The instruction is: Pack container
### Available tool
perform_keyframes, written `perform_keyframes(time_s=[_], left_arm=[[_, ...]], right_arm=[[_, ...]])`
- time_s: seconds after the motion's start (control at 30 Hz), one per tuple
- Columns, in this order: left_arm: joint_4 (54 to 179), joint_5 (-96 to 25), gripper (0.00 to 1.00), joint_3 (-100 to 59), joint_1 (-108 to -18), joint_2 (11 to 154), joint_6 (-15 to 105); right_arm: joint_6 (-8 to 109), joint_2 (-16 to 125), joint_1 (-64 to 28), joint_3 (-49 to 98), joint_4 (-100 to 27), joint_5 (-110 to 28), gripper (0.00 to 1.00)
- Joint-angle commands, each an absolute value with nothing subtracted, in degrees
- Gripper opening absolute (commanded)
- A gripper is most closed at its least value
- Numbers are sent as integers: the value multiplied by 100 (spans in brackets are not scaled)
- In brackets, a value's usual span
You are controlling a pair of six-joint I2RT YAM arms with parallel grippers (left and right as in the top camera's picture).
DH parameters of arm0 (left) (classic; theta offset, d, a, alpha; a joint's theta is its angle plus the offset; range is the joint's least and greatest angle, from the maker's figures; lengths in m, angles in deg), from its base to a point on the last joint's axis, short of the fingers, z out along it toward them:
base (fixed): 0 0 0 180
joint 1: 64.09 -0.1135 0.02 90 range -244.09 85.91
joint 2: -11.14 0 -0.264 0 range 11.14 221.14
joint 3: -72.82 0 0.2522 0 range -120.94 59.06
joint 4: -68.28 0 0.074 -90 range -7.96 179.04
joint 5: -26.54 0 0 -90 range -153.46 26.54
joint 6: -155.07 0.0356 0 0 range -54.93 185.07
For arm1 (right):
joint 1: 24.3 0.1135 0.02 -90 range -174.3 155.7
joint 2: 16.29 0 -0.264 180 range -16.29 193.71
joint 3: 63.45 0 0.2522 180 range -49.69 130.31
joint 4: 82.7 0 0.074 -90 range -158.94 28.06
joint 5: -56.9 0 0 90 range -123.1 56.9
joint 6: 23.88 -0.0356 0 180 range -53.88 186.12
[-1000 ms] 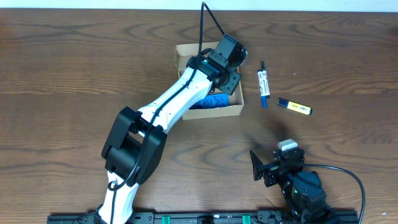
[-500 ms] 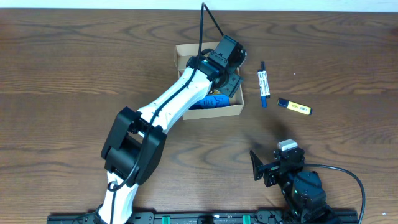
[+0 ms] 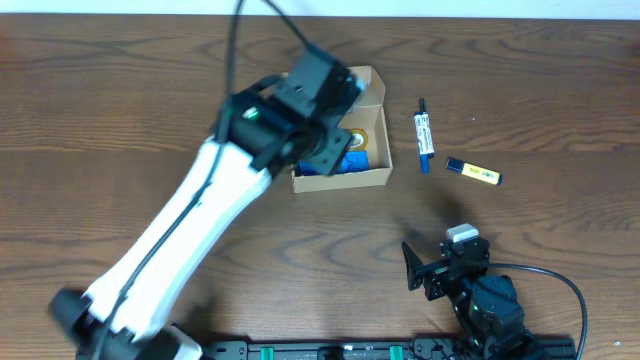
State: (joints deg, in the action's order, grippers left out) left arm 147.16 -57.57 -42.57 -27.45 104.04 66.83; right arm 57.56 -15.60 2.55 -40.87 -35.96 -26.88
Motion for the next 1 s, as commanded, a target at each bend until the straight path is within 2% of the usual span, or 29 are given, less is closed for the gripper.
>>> perform_keyframes(time_s=[0.0, 0.3, 0.53, 0.7, 0.73, 0.87, 0.97], left_arm=[[15155, -5762, 56, -4294, -2769, 9963, 6773], [15485, -5620, 55, -3752, -2769, 8437, 6814], [15498, -5630, 60, -2967, -2769, 7368, 6742], [15605, -5541, 72, -2685, -2769, 7045, 6718], [15667, -5541, 93, -2685, -2769, 7030, 6718], [15842, -5545, 95, -2688, -2769, 7025, 6718], [15975, -5552, 95, -2688, -2769, 7025, 6720]], right_arm=[[5715, -1595, 316, -4106, -3594, -2646, 99], [5715, -1597, 316, -4106, -3596, -2646, 99], [5715, -1595, 316, -4106, -3594, -2646, 99], [5713, -1595, 316, -4106, -3601, -2646, 99], [5710, -1595, 316, -4106, -3601, -2653, 99], [5400, -1595, 316, -4106, -3603, -3040, 99], [4456, -1597, 316, -4109, -3601, -3383, 99]])
